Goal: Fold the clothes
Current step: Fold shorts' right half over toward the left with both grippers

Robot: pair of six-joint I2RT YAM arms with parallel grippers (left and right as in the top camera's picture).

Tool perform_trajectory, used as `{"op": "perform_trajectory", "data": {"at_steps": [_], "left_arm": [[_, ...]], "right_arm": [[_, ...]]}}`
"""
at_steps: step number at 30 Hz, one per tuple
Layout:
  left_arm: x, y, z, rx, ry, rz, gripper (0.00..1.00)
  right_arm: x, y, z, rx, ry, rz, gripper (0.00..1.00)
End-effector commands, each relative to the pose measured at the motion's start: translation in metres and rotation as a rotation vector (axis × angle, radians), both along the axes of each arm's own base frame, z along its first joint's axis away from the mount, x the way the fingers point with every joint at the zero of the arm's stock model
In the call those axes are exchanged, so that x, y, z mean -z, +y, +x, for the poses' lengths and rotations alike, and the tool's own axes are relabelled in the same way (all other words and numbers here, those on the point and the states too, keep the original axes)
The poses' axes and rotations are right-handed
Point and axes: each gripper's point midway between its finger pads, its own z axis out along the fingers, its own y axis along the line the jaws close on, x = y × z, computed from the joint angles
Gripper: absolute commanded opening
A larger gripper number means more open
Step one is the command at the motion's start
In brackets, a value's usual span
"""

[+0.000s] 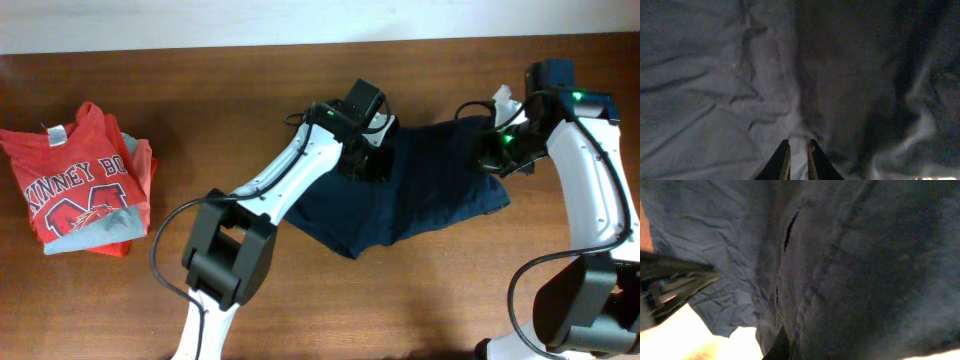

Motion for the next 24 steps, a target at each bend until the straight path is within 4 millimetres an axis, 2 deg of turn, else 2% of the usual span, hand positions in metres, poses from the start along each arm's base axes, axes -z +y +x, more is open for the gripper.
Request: {"op": "perform_trajectory", "data": {"at_steps": [1,7,8,12,19,20,24], "left_arm": [[0.033,-0.021,-0.011,0.023,0.092,-0.042,0.12],[0.06,-0.043,-0.013,0.031,0.11,-0.073,0.12],[0.069,-0.047,-0.013,0.03,0.109,-0.077,0.12],[0.078,-0.048,-0.012,0.017,0.122,-0.074,0.12],[0.077,-0.049,-0.013,0.02,0.126,-0.08,0.14],[0.075,-0.051,-0.014,0.023,0.132,-0.095,0.22],[0.068,-0.06,-0.011,0.033,0.126,-0.148,0.23]], "right_arm": [[-0.018,0.022,0.001,-0.08,-0.055,-0.019,0.04],[-0.018,0.056,-0.002,-0.174,-0.058,-0.015,0.04],[-0.018,0.067,-0.004,-0.204,-0.057,-0.015,0.04],[-0.018,0.082,-0.007,-0.247,-0.059,-0.014,0.04],[-0.02,0.077,-0.006,-0.246,-0.068,-0.063,0.04],[-0.024,0.077,-0.006,-0.251,-0.075,-0.07,0.04],[-0.042,0.076,-0.003,-0.262,-0.102,-0.081,0.04]]}}
